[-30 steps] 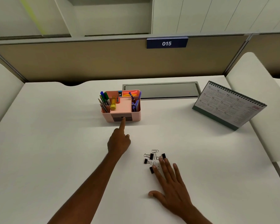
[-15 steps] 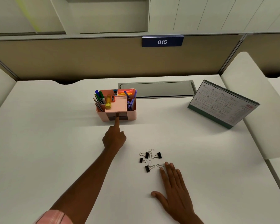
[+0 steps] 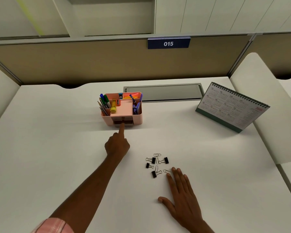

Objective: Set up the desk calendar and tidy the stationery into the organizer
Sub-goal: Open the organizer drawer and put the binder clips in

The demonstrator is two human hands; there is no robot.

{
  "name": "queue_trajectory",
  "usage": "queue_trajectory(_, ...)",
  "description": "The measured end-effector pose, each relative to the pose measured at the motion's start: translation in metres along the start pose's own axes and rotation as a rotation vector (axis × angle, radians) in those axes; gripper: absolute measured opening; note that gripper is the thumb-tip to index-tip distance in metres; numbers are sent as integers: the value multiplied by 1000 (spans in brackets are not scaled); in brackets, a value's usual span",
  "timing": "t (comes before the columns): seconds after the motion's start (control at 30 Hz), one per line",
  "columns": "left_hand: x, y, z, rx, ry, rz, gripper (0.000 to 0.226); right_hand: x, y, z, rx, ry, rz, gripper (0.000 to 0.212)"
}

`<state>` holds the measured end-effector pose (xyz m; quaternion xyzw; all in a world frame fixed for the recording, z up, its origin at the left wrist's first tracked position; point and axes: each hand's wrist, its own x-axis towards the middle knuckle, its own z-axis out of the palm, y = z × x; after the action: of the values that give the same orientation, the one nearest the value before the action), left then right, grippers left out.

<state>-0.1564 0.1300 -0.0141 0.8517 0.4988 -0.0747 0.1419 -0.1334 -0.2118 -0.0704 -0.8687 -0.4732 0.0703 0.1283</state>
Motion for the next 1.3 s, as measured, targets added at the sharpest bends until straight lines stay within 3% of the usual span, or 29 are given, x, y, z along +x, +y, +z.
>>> queue_trajectory(0.23, -22, -8, 6, 19, 33, 20, 75, 1, 1, 0, -8, 4, 2, 89)
queue_trajectory(0.83, -48, -29, 22, -18, 26, 49, 85, 2, 0, 5, -30, 32, -6, 88)
queue_trajectory(0.97, -62, -29, 20, -114, 23, 55, 82, 5, -3, 10, 21, 55, 28, 86)
queue_trajectory(1.13, -106, -15, 33, -317, 23, 346, 37, 17, -7, 11, 110, 123, 136, 73)
queue_trajectory(1.3, -135, -1, 64, -306, -69, 423, 44, 40, -6, -1, 229, 185, 208, 57)
